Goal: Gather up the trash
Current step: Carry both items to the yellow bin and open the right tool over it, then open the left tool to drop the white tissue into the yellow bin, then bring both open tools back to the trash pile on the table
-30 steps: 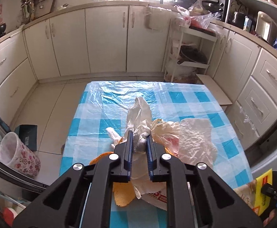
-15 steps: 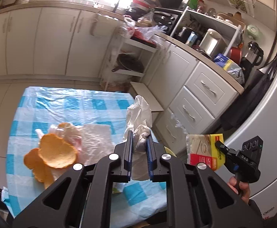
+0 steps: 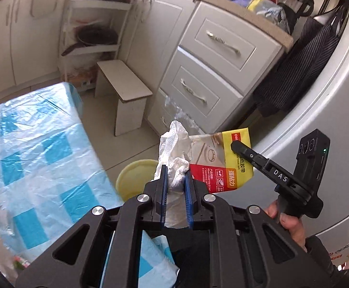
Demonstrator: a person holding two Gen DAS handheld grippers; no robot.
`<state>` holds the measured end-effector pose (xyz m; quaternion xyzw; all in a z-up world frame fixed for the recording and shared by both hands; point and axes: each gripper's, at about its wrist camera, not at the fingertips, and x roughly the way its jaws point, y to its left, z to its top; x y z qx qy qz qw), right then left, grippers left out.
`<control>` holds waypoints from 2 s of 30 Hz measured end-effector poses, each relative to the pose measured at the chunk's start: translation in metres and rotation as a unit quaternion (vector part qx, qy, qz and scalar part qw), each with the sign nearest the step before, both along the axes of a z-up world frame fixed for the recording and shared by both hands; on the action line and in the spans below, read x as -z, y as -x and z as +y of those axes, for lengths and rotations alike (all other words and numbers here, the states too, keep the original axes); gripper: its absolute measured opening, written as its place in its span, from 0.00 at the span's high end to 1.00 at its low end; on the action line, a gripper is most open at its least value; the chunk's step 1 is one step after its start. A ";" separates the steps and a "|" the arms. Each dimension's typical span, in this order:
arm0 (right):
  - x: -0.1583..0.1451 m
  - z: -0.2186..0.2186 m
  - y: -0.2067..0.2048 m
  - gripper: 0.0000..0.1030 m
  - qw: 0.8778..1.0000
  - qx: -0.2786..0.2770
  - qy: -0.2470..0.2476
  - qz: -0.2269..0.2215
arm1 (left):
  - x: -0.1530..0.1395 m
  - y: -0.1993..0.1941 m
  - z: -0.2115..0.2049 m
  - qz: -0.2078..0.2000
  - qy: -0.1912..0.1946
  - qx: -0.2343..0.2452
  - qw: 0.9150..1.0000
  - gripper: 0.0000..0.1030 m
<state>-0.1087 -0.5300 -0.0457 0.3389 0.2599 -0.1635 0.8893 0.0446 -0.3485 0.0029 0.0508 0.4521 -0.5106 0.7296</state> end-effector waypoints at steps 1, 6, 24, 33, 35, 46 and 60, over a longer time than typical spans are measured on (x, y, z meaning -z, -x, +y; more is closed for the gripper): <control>0.009 -0.004 -0.006 0.89 1.000 -0.006 -0.004 0.014 | 0.011 -0.002 -0.013 0.003 -0.013 0.004 1.000 0.88; 0.054 -0.016 -0.043 0.81 0.995 -0.054 -0.027 0.081 | 0.073 -0.016 -0.071 0.036 -0.085 0.020 0.996 0.88; -0.009 -0.003 -0.022 0.47 0.999 -0.021 -0.023 0.033 | 0.060 -0.037 -0.028 0.024 -0.095 -0.052 0.994 0.37; -0.064 0.129 -0.014 0.36 0.993 -0.097 -0.014 -0.064 | -0.019 -0.006 0.161 -0.086 -0.049 -0.197 0.975 0.21; -0.063 0.165 -0.016 0.35 0.990 -0.117 -0.001 -0.080 | -0.026 -0.003 0.212 -0.102 -0.053 -0.242 0.963 0.20; -0.032 0.272 -0.050 0.32 0.970 -0.237 0.053 -0.020 | -0.020 -0.005 0.358 -0.098 -0.060 -0.390 0.914 0.20; -0.022 0.299 -0.050 0.32 0.965 -0.242 0.103 -0.001 | -0.020 0.013 0.376 -0.139 -0.074 -0.404 0.901 0.20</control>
